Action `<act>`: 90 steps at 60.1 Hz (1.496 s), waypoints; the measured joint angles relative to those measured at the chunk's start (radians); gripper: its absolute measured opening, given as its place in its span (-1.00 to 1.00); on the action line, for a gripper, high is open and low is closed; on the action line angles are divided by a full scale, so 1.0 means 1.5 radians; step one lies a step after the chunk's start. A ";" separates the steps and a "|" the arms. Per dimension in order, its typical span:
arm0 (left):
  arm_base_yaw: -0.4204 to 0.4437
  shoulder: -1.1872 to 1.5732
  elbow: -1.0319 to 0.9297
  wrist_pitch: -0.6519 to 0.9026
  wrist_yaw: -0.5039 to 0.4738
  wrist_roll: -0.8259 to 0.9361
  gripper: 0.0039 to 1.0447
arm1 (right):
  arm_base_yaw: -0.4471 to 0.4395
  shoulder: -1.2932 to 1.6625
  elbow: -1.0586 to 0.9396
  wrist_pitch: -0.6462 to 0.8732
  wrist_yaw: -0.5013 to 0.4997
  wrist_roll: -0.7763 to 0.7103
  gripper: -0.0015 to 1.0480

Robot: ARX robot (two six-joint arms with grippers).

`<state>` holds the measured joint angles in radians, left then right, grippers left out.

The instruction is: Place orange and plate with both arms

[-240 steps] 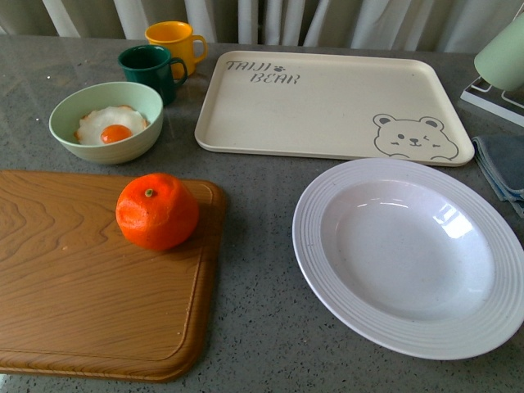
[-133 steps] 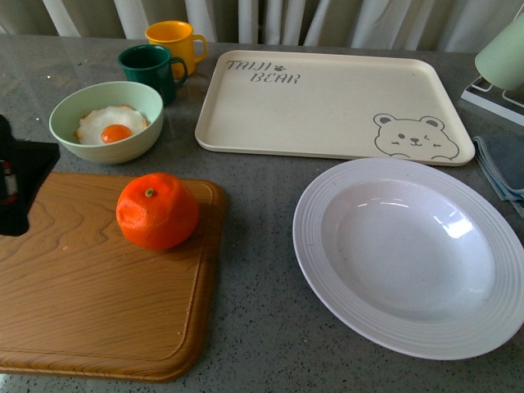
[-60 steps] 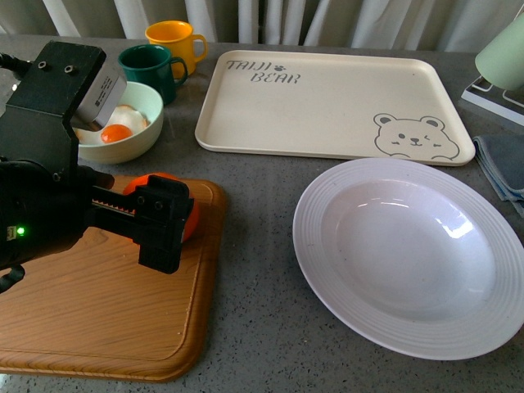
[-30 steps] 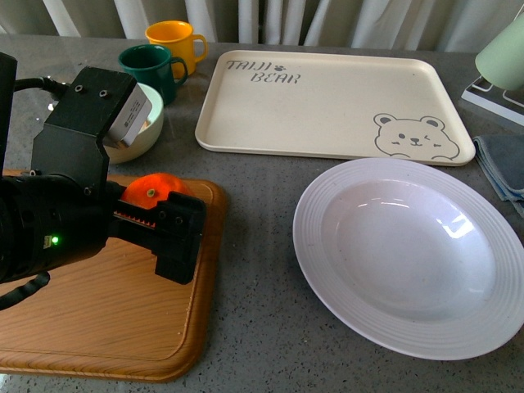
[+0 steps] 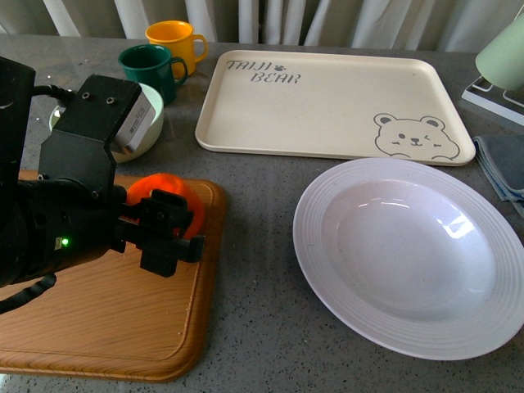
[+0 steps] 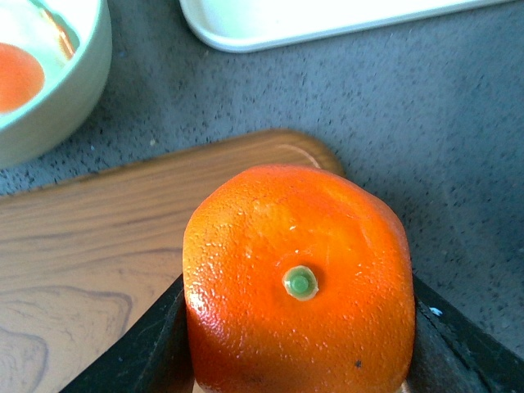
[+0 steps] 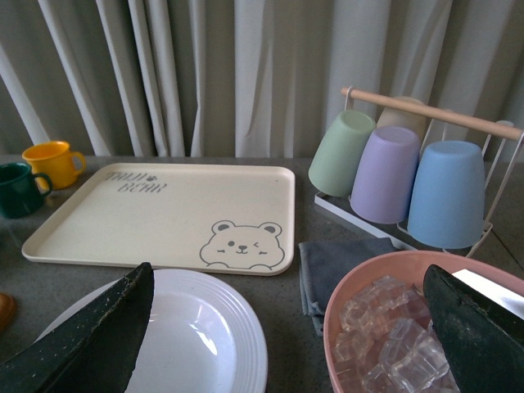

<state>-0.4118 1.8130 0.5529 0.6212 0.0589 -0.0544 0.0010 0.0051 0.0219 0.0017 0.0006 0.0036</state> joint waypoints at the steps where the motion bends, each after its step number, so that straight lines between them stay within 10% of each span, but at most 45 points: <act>1: -0.001 -0.009 0.000 -0.003 0.000 0.000 0.03 | 0.000 0.000 0.000 0.000 0.000 0.000 0.83; 49: -0.236 0.038 0.129 -0.033 0.022 -0.025 -0.01 | 0.000 0.000 0.000 0.000 0.000 0.000 0.83; 90: -0.270 0.168 0.252 -0.045 0.056 -0.013 -0.01 | 0.000 0.000 0.000 0.000 0.000 0.000 0.83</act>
<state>-0.8169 2.0651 0.9314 0.5545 0.1436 -0.0738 0.0010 0.0051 0.0219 0.0017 0.0006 0.0036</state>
